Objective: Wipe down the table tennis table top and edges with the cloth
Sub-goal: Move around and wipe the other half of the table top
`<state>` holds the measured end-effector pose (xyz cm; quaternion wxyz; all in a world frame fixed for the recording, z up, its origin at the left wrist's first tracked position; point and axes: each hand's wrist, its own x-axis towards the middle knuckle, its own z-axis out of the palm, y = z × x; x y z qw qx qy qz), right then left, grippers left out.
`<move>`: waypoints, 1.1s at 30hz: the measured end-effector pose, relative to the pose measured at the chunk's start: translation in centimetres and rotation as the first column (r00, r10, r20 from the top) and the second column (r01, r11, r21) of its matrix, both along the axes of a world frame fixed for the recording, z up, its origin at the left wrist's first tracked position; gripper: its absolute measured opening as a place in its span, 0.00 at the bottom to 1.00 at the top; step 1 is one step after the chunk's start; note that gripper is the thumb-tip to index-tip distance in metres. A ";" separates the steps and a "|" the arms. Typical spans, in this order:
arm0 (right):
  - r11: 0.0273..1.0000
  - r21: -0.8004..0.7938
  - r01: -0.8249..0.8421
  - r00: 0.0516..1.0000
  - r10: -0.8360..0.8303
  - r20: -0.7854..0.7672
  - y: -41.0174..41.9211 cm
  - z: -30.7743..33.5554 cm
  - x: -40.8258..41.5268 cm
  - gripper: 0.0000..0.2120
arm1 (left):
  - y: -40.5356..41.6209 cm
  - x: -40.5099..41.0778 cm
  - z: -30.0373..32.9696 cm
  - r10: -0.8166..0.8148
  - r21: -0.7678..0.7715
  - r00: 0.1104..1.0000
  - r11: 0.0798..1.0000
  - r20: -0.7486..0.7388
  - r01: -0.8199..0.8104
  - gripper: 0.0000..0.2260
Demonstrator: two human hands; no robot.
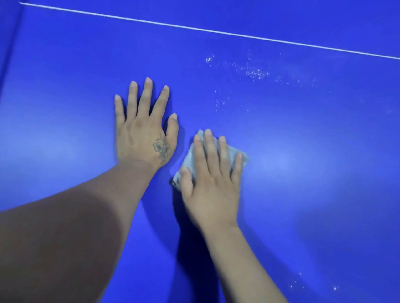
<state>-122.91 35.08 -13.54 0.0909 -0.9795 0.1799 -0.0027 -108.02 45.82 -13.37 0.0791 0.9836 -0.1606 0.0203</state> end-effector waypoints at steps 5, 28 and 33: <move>0.980 0.007 0.197 0.980 -0.197 -0.015 -4.8 -0.2 -2.0 0.37 | -0.1 0.0 -0.1 0.016 0.005 1.000 1.000 -0.017 -0.016 0.28; 0.999 0.036 0.035 0.996 -0.038 0.083 -5.7 -0.5 9.6 0.33 | -0.8 0.2 -0.2 0.039 0.027 0.999 0.999 -0.009 -0.039 0.28; 0.995 0.043 0.095 0.994 -0.098 0.055 -9.2 -0.6 6.0 0.31 | -0.7 0.2 -0.2 0.037 0.025 0.999 0.999 -0.009 -0.037 0.27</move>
